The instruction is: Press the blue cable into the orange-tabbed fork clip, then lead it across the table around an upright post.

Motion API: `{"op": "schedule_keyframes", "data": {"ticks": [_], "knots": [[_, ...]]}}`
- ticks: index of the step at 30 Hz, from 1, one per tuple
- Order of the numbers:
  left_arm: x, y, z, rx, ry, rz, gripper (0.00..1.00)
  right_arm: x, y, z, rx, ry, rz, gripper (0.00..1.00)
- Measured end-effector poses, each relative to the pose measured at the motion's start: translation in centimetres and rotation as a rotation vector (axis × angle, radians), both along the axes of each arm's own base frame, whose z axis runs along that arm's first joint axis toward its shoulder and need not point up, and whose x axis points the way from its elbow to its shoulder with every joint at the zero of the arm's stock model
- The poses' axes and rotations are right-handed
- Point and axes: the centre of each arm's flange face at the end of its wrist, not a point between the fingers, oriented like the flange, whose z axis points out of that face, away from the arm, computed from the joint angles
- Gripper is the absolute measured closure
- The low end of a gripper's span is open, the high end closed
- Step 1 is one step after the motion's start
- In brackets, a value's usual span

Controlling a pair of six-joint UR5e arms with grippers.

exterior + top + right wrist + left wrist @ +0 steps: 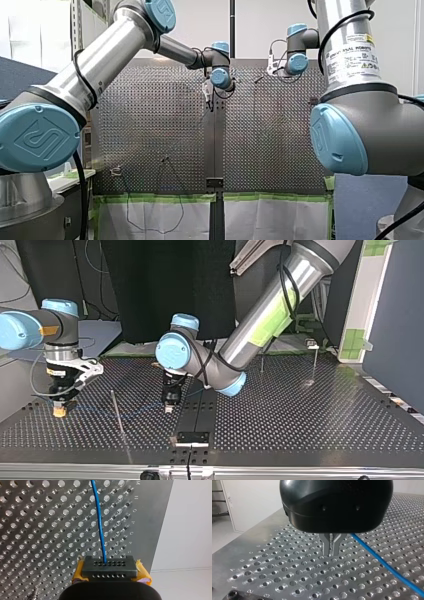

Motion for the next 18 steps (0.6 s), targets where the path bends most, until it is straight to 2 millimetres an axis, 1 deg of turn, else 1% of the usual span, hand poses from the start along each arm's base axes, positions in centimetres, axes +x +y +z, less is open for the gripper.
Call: {"op": "schedule_keyframes", "data": {"ticks": [12,14,15,17,18], "knots": [[0.00,0.00,0.00,0.000,0.000,0.000,1.00,0.00,0.00,0.00,0.000,0.000,0.000,1.00],[0.00,0.00,0.00,0.000,0.000,0.000,0.95,0.00,0.00,0.00,0.000,0.000,0.000,1.00],[0.00,0.00,0.00,0.000,0.000,0.000,0.95,0.00,0.00,0.00,0.000,0.000,0.000,1.00],[0.00,0.00,0.00,0.000,0.000,0.000,0.85,0.00,0.00,0.00,0.000,0.000,0.000,1.00],[0.00,0.00,0.00,0.000,0.000,0.000,0.85,0.00,0.00,0.00,0.000,0.000,0.000,1.00]]}}
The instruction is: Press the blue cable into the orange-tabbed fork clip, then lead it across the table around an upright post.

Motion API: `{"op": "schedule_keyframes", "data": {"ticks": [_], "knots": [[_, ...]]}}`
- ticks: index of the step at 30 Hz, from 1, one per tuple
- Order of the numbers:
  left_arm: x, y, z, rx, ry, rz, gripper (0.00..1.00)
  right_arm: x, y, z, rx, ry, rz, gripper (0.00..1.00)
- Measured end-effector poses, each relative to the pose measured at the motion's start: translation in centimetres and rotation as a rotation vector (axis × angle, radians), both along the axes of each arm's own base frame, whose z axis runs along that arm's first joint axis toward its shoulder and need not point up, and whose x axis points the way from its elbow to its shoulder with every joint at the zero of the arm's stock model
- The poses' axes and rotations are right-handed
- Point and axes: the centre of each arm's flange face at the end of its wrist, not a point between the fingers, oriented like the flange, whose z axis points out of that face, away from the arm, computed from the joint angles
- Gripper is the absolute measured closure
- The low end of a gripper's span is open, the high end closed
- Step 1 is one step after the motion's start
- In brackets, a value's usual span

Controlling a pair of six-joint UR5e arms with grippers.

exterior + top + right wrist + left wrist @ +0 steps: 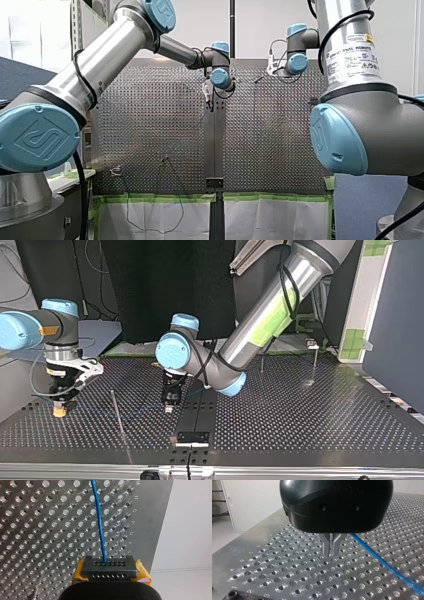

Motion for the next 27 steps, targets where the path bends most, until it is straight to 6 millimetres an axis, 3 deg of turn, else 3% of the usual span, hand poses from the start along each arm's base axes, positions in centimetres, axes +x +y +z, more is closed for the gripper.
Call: {"op": "schedule_keyframes", "data": {"ticks": [5,10,27], "knots": [[0.00,0.00,0.00,0.000,0.000,0.000,0.72,0.00,0.00,0.00,0.000,0.000,0.000,1.00],[0.00,0.00,0.00,0.000,0.000,0.000,0.67,0.00,0.00,0.00,0.000,0.000,0.000,1.00],[-0.14,-0.17,-0.16,0.000,0.004,-0.005,0.67,0.02,0.01,0.00,0.000,-0.001,0.001,1.00]]}}
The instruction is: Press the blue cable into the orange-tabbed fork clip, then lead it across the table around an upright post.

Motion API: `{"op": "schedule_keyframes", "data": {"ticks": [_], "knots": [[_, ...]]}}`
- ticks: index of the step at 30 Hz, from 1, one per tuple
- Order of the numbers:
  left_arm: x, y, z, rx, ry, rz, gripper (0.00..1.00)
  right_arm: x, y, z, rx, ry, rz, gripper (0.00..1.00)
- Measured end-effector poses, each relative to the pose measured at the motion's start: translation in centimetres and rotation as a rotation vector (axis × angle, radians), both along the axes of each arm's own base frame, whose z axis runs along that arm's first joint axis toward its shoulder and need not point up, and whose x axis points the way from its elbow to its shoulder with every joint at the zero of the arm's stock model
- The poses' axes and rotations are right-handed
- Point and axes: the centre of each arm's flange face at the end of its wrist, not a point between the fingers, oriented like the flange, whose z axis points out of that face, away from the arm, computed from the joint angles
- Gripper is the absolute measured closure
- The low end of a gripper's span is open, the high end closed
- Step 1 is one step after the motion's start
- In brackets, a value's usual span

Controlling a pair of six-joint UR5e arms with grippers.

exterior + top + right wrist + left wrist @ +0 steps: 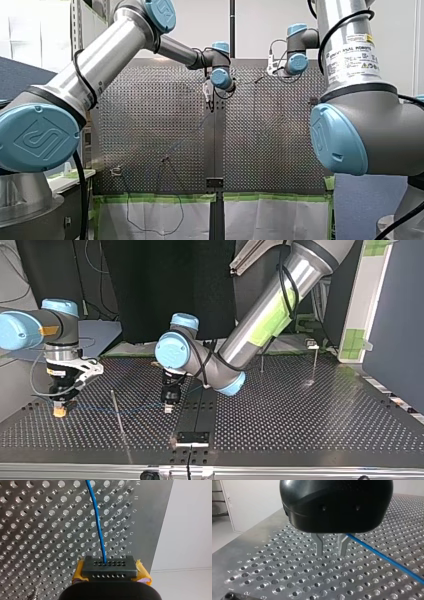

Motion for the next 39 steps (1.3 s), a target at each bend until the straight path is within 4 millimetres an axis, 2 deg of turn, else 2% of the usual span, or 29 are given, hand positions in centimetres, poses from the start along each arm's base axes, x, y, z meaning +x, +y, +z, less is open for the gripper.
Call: {"op": "schedule_keyframes", "data": {"ticks": [19,20,23,27,31,35,39], "knots": [[0.0,0.0,0.0,0.000,0.001,-0.001,0.67,0.0,0.0,0.0,0.000,-0.001,0.000,1.00],[0.0,0.0,0.0,0.000,0.001,-0.001,1.00,0.0,0.0,0.0,0.000,-0.001,0.000,1.00],[-0.3,-0.5,-0.4,0.013,0.006,-0.001,1.00,0.1,0.2,0.0,0.004,-0.003,0.001,1.00],[-1.1,-2.2,-1.6,0.064,0.023,0.005,1.00,0.8,1.7,0.1,0.028,-0.019,0.004,1.00],[-0.8,-3.0,-3.1,0.126,0.043,0.013,1.00,2.1,3.8,0.7,0.063,-0.051,0.027,1.00],[-0.3,-3.5,-4.7,0.193,0.065,0.013,1.00,2.5,4.6,0.6,0.097,-0.071,0.036,1.00],[0.1,-3.8,-7.4,0.278,0.104,0.007,1.00,2.5,4.8,0.6,0.105,-0.076,0.037,1.00]]}}
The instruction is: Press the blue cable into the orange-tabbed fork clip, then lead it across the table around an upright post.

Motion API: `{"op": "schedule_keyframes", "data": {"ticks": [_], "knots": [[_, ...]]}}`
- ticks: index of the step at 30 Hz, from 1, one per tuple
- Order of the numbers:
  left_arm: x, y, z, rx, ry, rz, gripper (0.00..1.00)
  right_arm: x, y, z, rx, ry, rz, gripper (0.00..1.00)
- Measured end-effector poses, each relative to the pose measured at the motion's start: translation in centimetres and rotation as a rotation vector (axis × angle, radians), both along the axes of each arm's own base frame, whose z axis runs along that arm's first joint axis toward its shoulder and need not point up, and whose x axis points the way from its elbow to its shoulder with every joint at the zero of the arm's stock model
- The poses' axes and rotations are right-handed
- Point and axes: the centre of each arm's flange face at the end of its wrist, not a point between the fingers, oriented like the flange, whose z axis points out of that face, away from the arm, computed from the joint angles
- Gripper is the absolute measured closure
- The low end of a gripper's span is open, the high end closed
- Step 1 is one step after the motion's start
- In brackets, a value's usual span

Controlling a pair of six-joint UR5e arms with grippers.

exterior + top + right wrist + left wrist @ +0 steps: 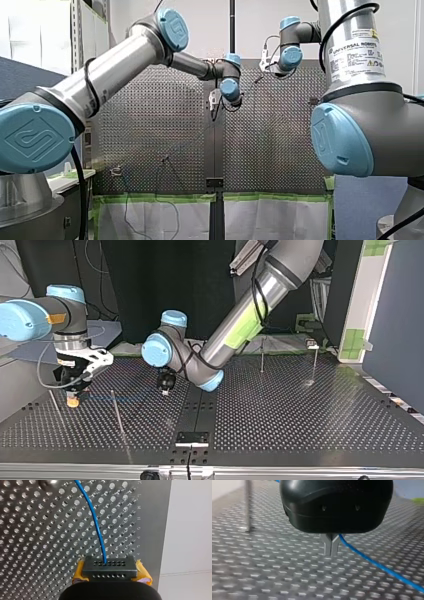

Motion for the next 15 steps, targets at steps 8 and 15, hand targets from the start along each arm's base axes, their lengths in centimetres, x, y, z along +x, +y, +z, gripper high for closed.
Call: {"op": "schedule_keyframes", "data": {"ticks": [8,15], "knots": [[-0.2,0.1,-1.7,0.061,0.043,-0.004,1.00,0.0,0.0,0.0,0.002,-0.001,0.000,1.00],[1.3,2.1,1.2,-0.003,-0.003,0.022,0.96,-1.0,-0.6,-0.2,0.006,0.003,-0.032,1.00]]}}
